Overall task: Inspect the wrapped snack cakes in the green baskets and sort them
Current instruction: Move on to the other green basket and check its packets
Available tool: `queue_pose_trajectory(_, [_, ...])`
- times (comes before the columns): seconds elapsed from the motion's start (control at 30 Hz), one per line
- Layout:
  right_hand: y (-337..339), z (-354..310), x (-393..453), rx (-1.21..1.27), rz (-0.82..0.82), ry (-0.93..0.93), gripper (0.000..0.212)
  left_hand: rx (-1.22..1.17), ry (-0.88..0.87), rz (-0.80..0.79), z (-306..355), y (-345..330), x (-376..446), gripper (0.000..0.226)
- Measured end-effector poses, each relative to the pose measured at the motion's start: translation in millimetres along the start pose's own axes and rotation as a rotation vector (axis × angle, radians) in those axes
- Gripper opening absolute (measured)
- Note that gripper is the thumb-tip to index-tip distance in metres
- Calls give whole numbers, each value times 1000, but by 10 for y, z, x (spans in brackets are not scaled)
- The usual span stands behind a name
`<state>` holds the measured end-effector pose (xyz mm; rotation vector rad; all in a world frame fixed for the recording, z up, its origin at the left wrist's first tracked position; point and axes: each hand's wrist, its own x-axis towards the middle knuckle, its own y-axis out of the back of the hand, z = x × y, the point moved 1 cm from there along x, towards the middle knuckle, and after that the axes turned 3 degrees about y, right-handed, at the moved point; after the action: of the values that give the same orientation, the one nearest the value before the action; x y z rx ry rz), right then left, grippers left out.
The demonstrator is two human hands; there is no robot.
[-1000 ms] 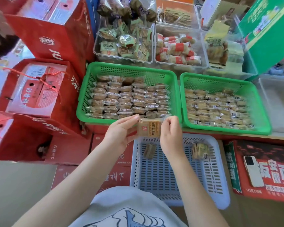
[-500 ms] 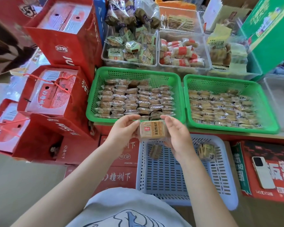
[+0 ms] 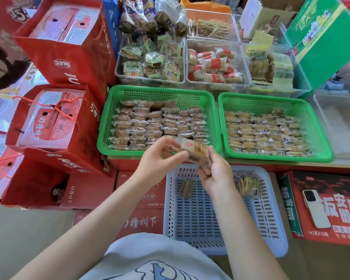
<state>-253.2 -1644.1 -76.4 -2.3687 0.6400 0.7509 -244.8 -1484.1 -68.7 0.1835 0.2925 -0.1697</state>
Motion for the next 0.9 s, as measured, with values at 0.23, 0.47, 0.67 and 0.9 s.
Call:
queue_pose_trajectory(0.23, [12,13,218,-129,10,41,5,285,-227,271,-180,115,119,6])
queue_pose_trajectory(0.47, [-24,-6,296,-544,-179,254,34,-64,92,223,-201,215,360,11])
queue_pose_trajectory(0.67, [-64,-37,588,-692,-218,216,10,-290,231,159,-266,200,656,15])
queue_pose_trajectory(0.9, [-293,-159,1115,-720,-111,171,28,59,138,212,-437,123,1190,23])
